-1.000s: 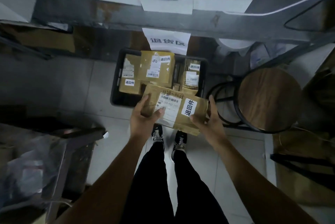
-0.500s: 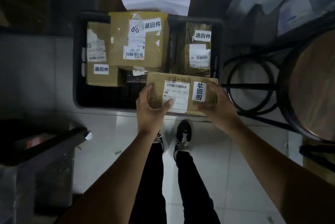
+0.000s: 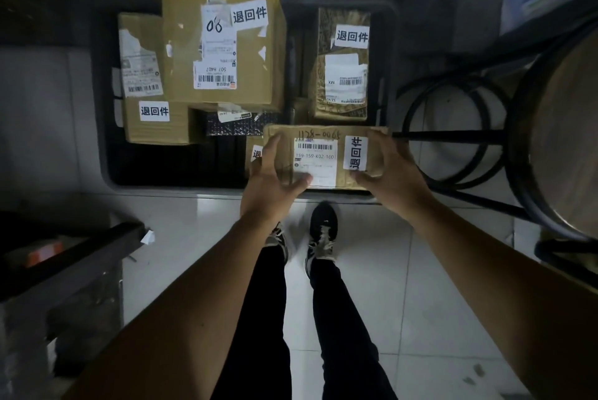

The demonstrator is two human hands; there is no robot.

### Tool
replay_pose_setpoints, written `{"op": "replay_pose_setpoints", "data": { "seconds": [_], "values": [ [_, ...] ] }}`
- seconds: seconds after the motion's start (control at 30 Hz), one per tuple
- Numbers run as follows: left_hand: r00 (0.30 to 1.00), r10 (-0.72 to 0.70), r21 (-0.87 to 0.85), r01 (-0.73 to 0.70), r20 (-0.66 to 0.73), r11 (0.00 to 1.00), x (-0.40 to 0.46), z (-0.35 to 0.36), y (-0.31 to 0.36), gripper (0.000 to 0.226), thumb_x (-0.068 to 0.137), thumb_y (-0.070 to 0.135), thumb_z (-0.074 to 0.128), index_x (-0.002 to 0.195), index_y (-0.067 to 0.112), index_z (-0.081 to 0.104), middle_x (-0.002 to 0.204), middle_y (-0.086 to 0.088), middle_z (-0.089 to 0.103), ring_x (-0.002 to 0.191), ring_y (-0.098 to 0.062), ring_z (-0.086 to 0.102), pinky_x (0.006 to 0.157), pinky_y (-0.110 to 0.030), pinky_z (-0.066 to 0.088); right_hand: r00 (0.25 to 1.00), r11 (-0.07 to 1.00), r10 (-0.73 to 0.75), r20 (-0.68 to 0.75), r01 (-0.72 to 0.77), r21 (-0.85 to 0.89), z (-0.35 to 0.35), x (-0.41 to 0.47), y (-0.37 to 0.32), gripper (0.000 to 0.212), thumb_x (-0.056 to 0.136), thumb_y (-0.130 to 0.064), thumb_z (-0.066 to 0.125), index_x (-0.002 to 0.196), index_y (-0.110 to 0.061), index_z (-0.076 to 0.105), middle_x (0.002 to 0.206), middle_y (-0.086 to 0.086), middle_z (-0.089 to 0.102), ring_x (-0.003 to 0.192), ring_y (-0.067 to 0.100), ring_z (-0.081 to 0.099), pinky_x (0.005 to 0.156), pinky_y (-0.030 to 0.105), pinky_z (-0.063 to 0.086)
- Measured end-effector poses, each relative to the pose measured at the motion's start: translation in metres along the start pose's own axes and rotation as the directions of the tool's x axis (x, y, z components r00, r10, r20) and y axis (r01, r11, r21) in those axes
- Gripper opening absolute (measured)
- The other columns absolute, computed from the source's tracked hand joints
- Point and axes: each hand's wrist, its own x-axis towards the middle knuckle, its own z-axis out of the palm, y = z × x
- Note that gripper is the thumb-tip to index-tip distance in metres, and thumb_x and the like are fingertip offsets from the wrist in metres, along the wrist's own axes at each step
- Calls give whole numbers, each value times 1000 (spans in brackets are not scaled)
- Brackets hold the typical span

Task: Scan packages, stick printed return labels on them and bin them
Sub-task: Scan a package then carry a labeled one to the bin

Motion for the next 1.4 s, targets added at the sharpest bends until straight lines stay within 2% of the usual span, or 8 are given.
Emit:
{"op": "replay_pose_setpoints", "data": {
  "seconds": [0.07, 0.17, 0.27, 0.43, 0.8, 0.93, 1.07, 1.4],
  "values": [
    [1000, 10, 48, -11, 3, 999, -3, -1, 1, 94, 80, 45, 78, 151, 49, 16, 153, -11, 26, 131, -33, 46, 95, -33, 44, 1000, 1000, -6, 3, 6, -20, -2, -4, 0, 83, 81, -43, 76, 148, -36, 28, 146, 9, 36, 130, 32, 42, 100, 51, 48],
    [999, 21, 129, -17, -30, 991, -9, -6, 6, 92, 80, 51, 74, 151, 48, 16, 162, -10, 10, 146, -37, 24, 106, -51, 41, 1000, 998, -15, -12, 14, -60, -5, -13, -2, 84, 81, -42, 76, 150, -37, 27, 147, 8, 35, 132, 31, 40, 97, 48, 49],
    [994, 82, 233, -65, -66, 970, -21, -14, 19, 91, 82, 53, 71, 154, 42, 16, 161, -13, 12, 148, -36, 15, 112, -55, 34, 999, 992, -24, -34, 20, -127, -14, -32, -12, 83, 83, -41, 72, 150, -37, 24, 146, 7, 35, 129, 30, 40, 93, 44, 50],
    [976, 212, 452, -166, -54, 876, -74, -37, 67, 80, 90, 56, 59, 155, 38, 16, 163, -12, 12, 151, -33, 9, 120, -49, 21, 998, 990, -31, -61, 22, -138, -47, -91, -45, 74, 90, -48, 60, 151, -35, 21, 154, 6, 28, 138, 30, 32, 97, 49, 49],
    [883, 440, 645, -434, 165, 629, -270, -68, 163, 67, 96, 52, 47, 155, 34, 21, 163, -7, 14, 150, -28, 9, 120, -48, 12, 936, 982, 105, -335, -150, -112, -127, -316, -94, 66, 96, -51, 46, 154, -32, 19, 161, 4, 18, 146, 28, 17, 113, 48, 27],
    [762, 562, 654, -608, 322, 449, -322, -58, 197, 67, 96, 50, 49, 155, 33, 23, 162, -7, 14, 150, -28, 11, 120, -49, 14, 830, 953, 233, -507, -297, -50, -144, -397, -83, 66, 97, -52, 45, 153, -31, 19, 161, 8, 19, 145, 30, 21, 112, 49, 30],
    [559, 694, 605, -765, 454, 220, -380, -39, 228, 65, 94, 48, 53, 153, 30, 31, 159, -10, 24, 147, -31, 20, 117, -51, 21, 665, 894, 380, -643, -442, 71, -157, -483, -64, 65, 97, -54, 44, 153, -31, 21, 161, 10, 20, 145, 32, 21, 112, 49, 29],
    [169, 739, 378, -918, 652, -123, -560, 51, 282, 61, 98, 51, 47, 152, 30, 30, 160, -9, 23, 148, -28, 18, 118, -49, 21, 315, 741, 593, -741, -575, 348, -153, -675, 10, 66, 95, -55, 48, 152, -32, 22, 158, 9, 25, 142, 33, 27, 109, 52, 33]
  ]
}}
